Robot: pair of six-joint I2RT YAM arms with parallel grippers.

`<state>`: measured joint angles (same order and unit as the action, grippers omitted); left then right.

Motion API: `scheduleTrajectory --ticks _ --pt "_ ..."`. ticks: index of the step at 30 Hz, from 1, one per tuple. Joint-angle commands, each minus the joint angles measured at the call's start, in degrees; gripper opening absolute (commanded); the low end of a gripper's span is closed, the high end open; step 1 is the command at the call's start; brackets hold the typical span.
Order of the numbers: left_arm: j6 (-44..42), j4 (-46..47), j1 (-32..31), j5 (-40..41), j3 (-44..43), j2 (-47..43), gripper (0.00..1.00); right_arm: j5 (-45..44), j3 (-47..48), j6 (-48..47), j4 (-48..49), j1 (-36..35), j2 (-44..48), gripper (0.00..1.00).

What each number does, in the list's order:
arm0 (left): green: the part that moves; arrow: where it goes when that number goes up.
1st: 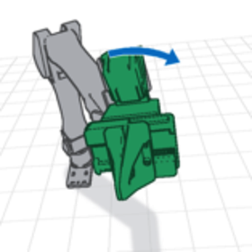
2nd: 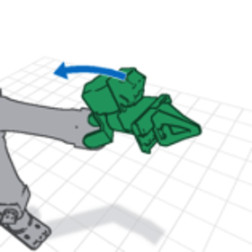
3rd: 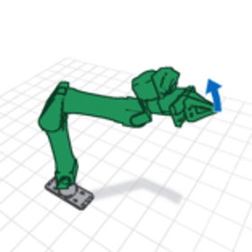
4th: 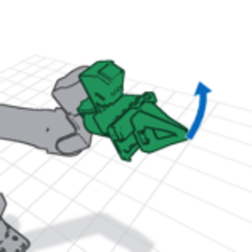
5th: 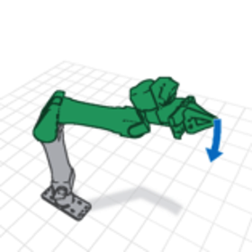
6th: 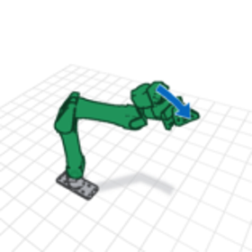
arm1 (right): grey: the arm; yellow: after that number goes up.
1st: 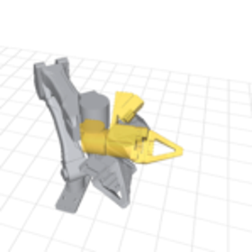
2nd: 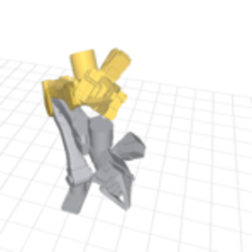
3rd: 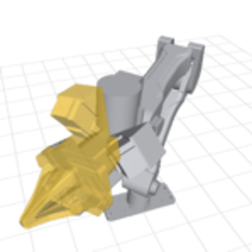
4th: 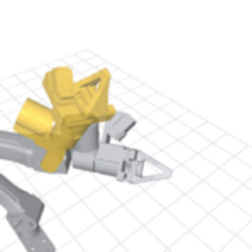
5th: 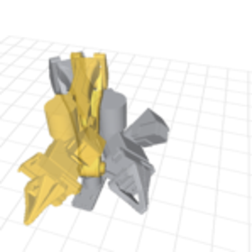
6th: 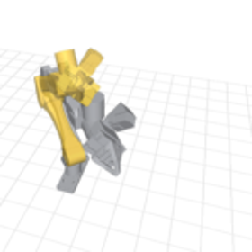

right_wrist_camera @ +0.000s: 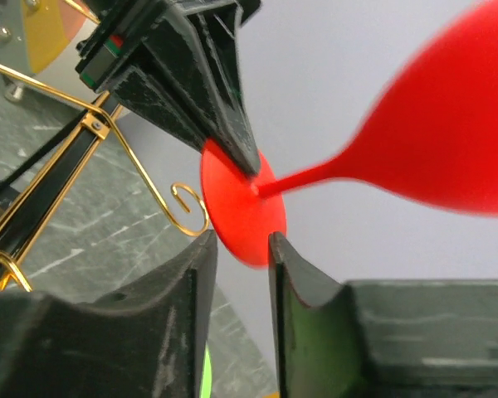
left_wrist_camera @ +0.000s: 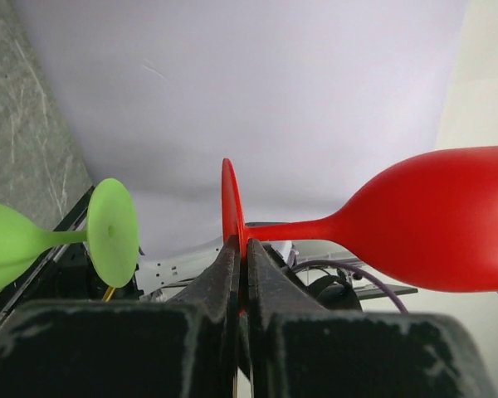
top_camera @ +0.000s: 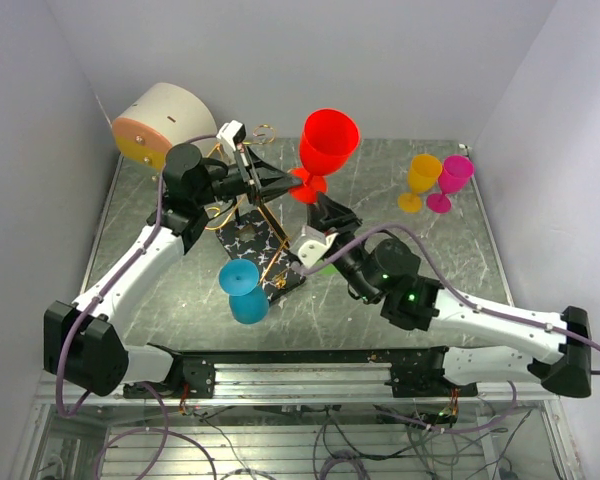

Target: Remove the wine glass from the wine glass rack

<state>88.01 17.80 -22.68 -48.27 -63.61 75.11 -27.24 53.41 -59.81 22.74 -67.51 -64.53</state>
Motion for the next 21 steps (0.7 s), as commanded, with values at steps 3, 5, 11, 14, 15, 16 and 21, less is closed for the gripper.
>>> scheduleTrajectory --ticks 3,5,11,14,15,16,21 --pt "-3.51 6.67 0.84 2.3 1.14 -0.77 0.07 -6.78 -0.23 13.49 -6.71 -1.08 10.73 0.4" --pt "-7.24 4.76 1.46 4.2 1.12 -1.4 0.07 -8.03 -0.28 16.66 -9.39 -1.07 13.3 0.41" --pt "-22.18 -7.91 4.57 14.47 2.12 -7.91 0.07 -19.92 2.8 23.67 -15.07 -0.89 12.55 0.26" --pt "-28.64 -14.27 5.71 20.92 2.6 -13.05 0.07 -23.4 7.17 28.62 -19.47 1.47 9.02 0.03" --pt "-30.81 -16.28 5.86 22.98 2.57 -14.85 0.07 -22.89 9.15 31.94 -22.22 3.06 7.82 0.0" --pt "-32.82 -18.2 5.91 25.2 2.42 -16.74 0.07 -21.37 11.32 35.49 -25.3 5.41 6.74 0.0" --pt "-41.23 -25.53 5.89 33.57 1.33 -25.17 0.07 -1.8 26.3 55.75 -44.33 22.76 -0.42 0.0"
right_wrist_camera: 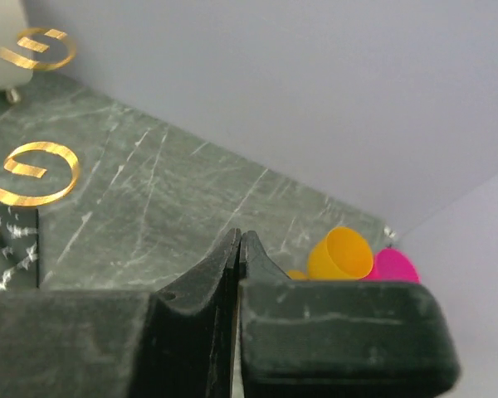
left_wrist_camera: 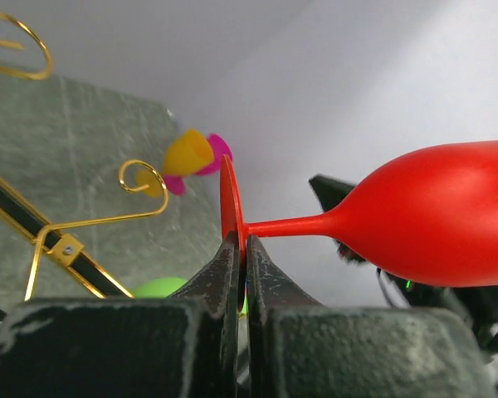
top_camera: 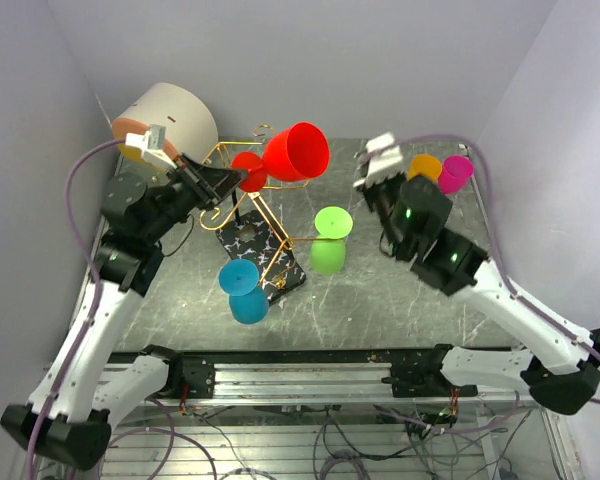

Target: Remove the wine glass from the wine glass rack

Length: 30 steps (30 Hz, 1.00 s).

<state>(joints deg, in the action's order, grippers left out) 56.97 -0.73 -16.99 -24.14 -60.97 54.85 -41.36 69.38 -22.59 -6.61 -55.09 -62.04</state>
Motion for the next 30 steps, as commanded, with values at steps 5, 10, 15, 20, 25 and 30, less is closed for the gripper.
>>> scheduleTrajectory --ticks 5,10,15,20,25,30 --pt "-14.09 -10.92 0.21 12.03 -1.43 -8.88 0.07 34.05 27.35 27.28 -25.21 17.97 -12.22 0.0" --pt "-16.11 -12.9 0.23 12.67 -0.21 -10.07 0.07 53.18 35.57 32.61 -26.26 20.13 -16.97 0.22" --pt "-17.04 -13.07 0.21 12.34 0.19 -10.4 0.07 67.23 34.64 36.22 -20.6 20.31 -16.34 0.44" --pt "-17.36 -12.94 0.21 12.26 -0.12 -10.48 0.07 70.92 34.17 37.43 -20.32 20.37 -16.52 0.44" --pt "-17.13 -12.96 0.21 12.03 -0.16 -10.59 0.07 72.34 31.96 38.2 -18.66 20.35 -14.93 0.43" --pt "-17.21 -13.49 0.26 12.02 -0.36 -10.69 0.07 71.37 31.2 38.15 -18.52 20.37 -13.61 0.41"
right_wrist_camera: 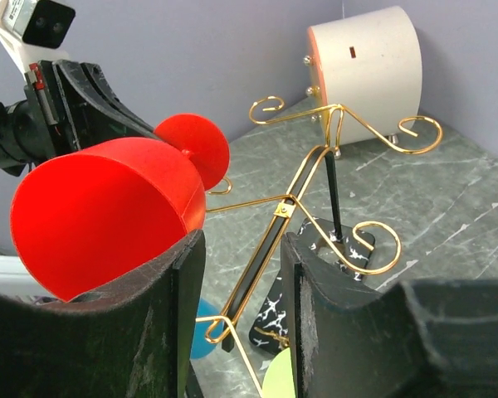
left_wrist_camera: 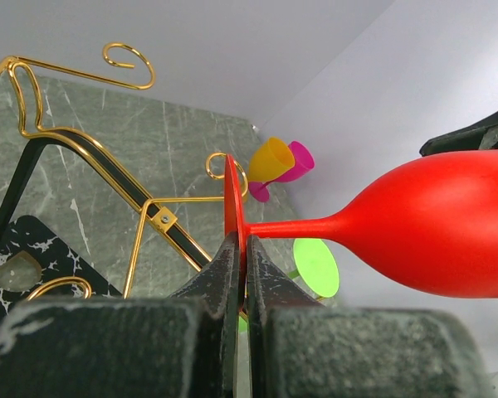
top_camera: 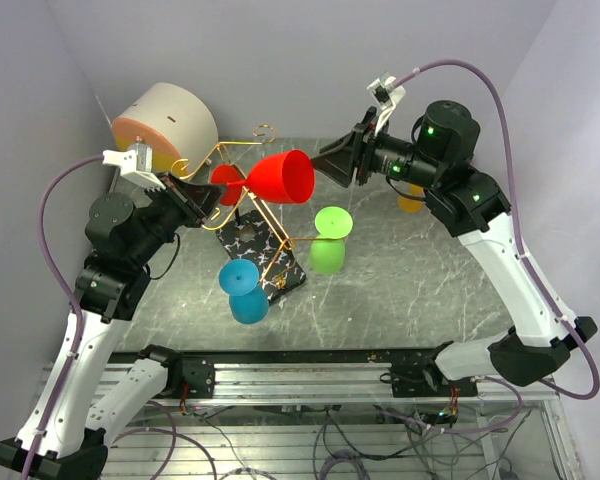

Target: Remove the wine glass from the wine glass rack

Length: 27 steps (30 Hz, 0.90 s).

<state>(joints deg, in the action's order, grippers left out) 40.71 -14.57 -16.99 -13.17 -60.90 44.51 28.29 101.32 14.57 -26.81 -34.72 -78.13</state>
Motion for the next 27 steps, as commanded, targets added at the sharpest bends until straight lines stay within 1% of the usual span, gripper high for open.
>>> scheduleTrajectory --ticks 1,6,8,13,23,27 --pt "-1.05 0.2 0.26 1.12 -0.44 -0.43 0.07 1.15 -0.99 0.85 1.86 0.0 2.86 0.41" --pt "-1.07 -0.23 0.21 1.2 -0.29 -0.64 0.07 -4.19 -1.28 0.3 1.64 -0.01 4.82 0.38" --pt "-0.78 -0.02 0.21 1.18 0.01 -0.74 0.07 -4.95 -1.69 0.28 1.92 -0.1 5.37 0.38" --pt "-0.37 0.76 0.21 0.59 0.04 -0.22 0.07 -0.89 -1.63 1.04 2.36 -0.13 4.21 0.38" --pt "0.31 2.03 0.21 -0.48 -0.55 0.55 0.07 2.94 -1.97 1.41 3.89 -0.13 1.62 0.38" --pt "0.83 3.07 0.23 -0.96 -0.08 1.04 0.07 4.52 -0.44 1.43 2.67 -0.11 -0.38 0.38"
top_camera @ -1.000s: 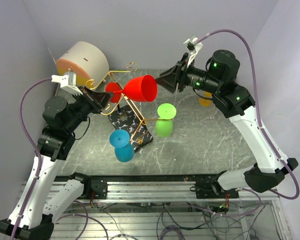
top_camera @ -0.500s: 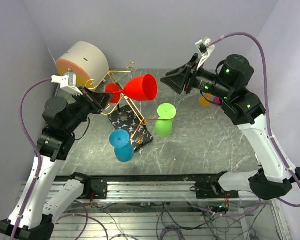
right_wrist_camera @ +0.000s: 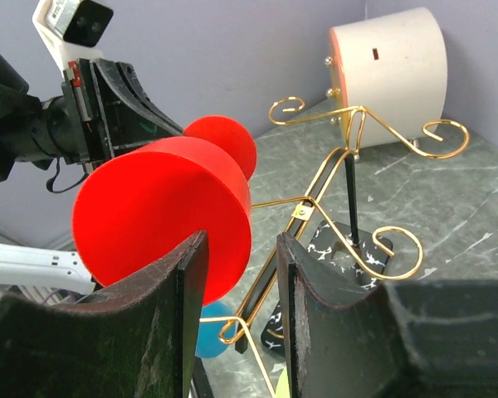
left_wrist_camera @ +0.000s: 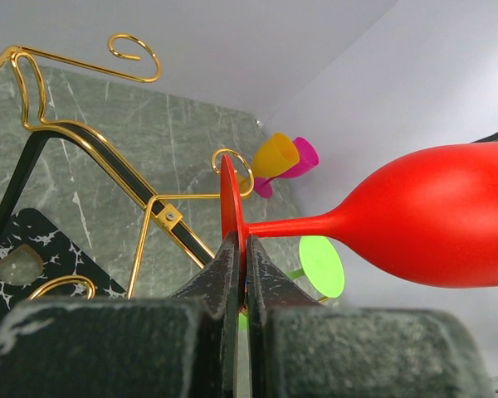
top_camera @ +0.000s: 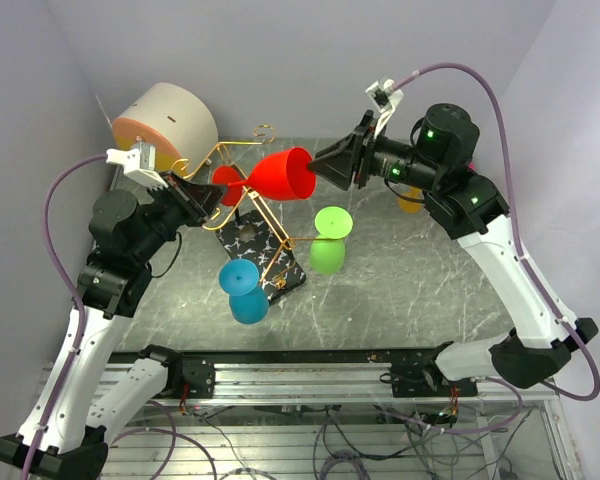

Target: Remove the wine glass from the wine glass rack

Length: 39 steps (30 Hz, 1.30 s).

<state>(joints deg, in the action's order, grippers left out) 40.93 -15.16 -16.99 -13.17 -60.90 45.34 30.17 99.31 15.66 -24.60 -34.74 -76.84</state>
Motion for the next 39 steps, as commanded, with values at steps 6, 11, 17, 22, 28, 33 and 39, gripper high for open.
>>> scheduleTrajectory --ticks 6,11,17,22,28,33,39 --pt "1.24 4.92 0.21 -1.96 -0.31 1.26 0.07 4.13 2.82 0.42 0.31 -0.13 -3.64 0.2" --pt "0.61 3.88 0.21 -1.72 -1.07 2.08 0.11 0.99 2.28 1.11 1.65 -0.07 -2.58 0.0" --pt "-0.91 1.37 0.22 0.08 -2.54 3.37 0.49 -7.81 2.2 0.57 2.53 -0.13 0.57 0.0" --pt "-3.06 -1.18 0.21 2.98 -4.18 3.89 0.51 -20.23 2.76 -1.21 2.88 -0.06 3.56 0.0" --pt "-6.33 -2.85 0.21 7.58 -4.92 1.82 0.49 -38.76 7.55 -6.03 0.26 0.91 0.66 0.0" --pt "-9.5 -4.83 0.19 12.51 -4.6 -1.58 0.48 -44.79 14.47 -6.4 -3.5 5.87 -7.06 0.0" --pt "-13.56 -8.06 0.21 18.77 -3.57 -5.53 0.48 -39.85 23.91 -2.01 -12.47 17.6 -20.12 0.0"
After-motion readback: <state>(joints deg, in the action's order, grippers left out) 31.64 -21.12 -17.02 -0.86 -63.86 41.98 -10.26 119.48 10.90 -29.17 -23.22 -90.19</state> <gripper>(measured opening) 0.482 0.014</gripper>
